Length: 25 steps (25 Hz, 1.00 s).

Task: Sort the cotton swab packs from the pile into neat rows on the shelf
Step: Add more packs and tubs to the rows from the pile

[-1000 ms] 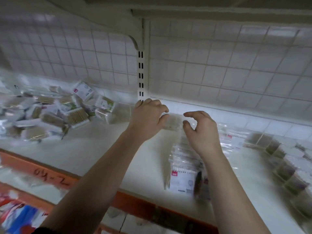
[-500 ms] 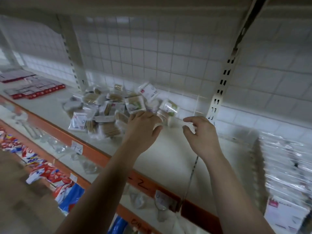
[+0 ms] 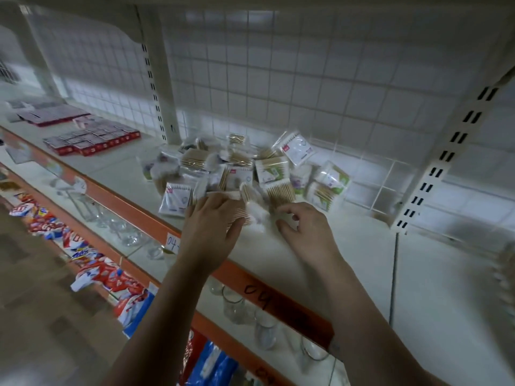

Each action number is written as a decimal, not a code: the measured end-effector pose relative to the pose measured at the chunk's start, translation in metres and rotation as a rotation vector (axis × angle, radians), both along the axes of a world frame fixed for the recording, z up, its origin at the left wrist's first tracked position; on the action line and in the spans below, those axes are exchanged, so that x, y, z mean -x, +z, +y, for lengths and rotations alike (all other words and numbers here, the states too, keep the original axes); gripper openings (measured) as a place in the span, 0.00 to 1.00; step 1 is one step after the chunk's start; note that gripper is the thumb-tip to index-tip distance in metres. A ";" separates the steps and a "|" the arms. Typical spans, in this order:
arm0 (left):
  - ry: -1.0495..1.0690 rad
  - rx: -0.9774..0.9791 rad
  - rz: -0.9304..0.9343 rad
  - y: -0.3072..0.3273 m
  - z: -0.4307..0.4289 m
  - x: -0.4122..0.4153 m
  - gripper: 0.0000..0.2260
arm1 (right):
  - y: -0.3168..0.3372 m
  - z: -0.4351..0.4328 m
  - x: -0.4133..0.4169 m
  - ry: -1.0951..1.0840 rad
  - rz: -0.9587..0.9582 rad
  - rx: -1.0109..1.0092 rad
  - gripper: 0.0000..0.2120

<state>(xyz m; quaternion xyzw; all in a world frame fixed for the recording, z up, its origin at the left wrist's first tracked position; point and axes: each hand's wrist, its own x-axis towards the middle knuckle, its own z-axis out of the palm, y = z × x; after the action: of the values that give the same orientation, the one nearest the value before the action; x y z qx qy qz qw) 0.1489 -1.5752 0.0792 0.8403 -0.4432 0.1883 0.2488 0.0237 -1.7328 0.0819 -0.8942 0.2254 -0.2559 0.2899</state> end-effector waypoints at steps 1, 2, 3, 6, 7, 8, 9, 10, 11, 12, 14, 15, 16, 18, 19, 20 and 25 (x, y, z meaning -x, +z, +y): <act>0.002 0.003 0.001 -0.002 0.004 -0.004 0.17 | -0.003 0.003 -0.007 0.009 0.004 0.001 0.14; 0.002 0.008 0.005 -0.003 0.008 -0.007 0.18 | -0.006 0.004 -0.014 0.014 0.009 0.006 0.16; 0.005 0.012 0.012 -0.004 0.011 -0.009 0.18 | -0.009 0.005 -0.021 0.018 0.017 0.017 0.17; 0.026 0.018 0.038 -0.009 0.021 -0.017 0.17 | -0.013 0.009 -0.041 0.063 0.007 0.022 0.22; 0.033 0.024 0.048 -0.011 0.025 -0.019 0.16 | -0.012 0.010 -0.047 0.091 -0.007 0.007 0.23; 0.040 0.032 0.058 -0.013 0.028 -0.022 0.15 | -0.010 0.011 -0.052 0.117 -0.024 -0.014 0.24; 0.044 0.039 0.068 -0.014 0.030 -0.024 0.14 | -0.009 0.011 -0.056 0.134 -0.041 -0.036 0.24; 0.044 0.043 0.076 -0.016 0.032 -0.026 0.14 | -0.009 0.011 -0.059 0.140 -0.055 -0.062 0.24; 0.040 0.045 0.083 -0.018 0.034 -0.027 0.14 | -0.009 0.011 -0.062 0.138 -0.068 -0.089 0.23; 0.036 0.047 0.088 -0.019 0.035 -0.028 0.14 | -0.011 0.010 -0.065 0.131 -0.078 -0.114 0.23; 0.028 0.050 0.093 -0.022 0.036 -0.031 0.15 | -0.012 0.010 -0.069 0.108 -0.087 -0.138 0.21; 0.026 0.048 0.096 -0.023 0.036 -0.032 0.15 | -0.011 0.009 -0.070 0.095 -0.091 -0.144 0.20; 0.022 0.045 0.100 -0.024 0.035 -0.032 0.15 | -0.010 0.009 -0.070 0.083 -0.094 -0.148 0.19; 0.013 0.049 0.114 -0.027 0.034 -0.033 0.15 | -0.009 0.007 -0.070 0.068 -0.101 -0.132 0.17; 0.008 0.053 0.121 -0.029 0.033 -0.033 0.15 | -0.008 0.006 -0.069 0.067 -0.102 -0.112 0.17; 0.003 0.057 0.124 -0.030 0.032 -0.033 0.15 | -0.007 0.004 -0.068 0.065 -0.099 -0.088 0.16; -0.025 0.079 0.127 -0.033 0.025 -0.029 0.15 | 0.009 -0.013 -0.054 0.011 -0.134 -0.032 0.10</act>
<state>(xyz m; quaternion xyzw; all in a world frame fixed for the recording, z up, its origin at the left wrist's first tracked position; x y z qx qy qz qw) 0.1781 -1.5507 0.0459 0.8345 -0.4293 0.1488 0.3118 0.0776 -1.7460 0.0909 -0.8715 0.2045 -0.3101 0.3201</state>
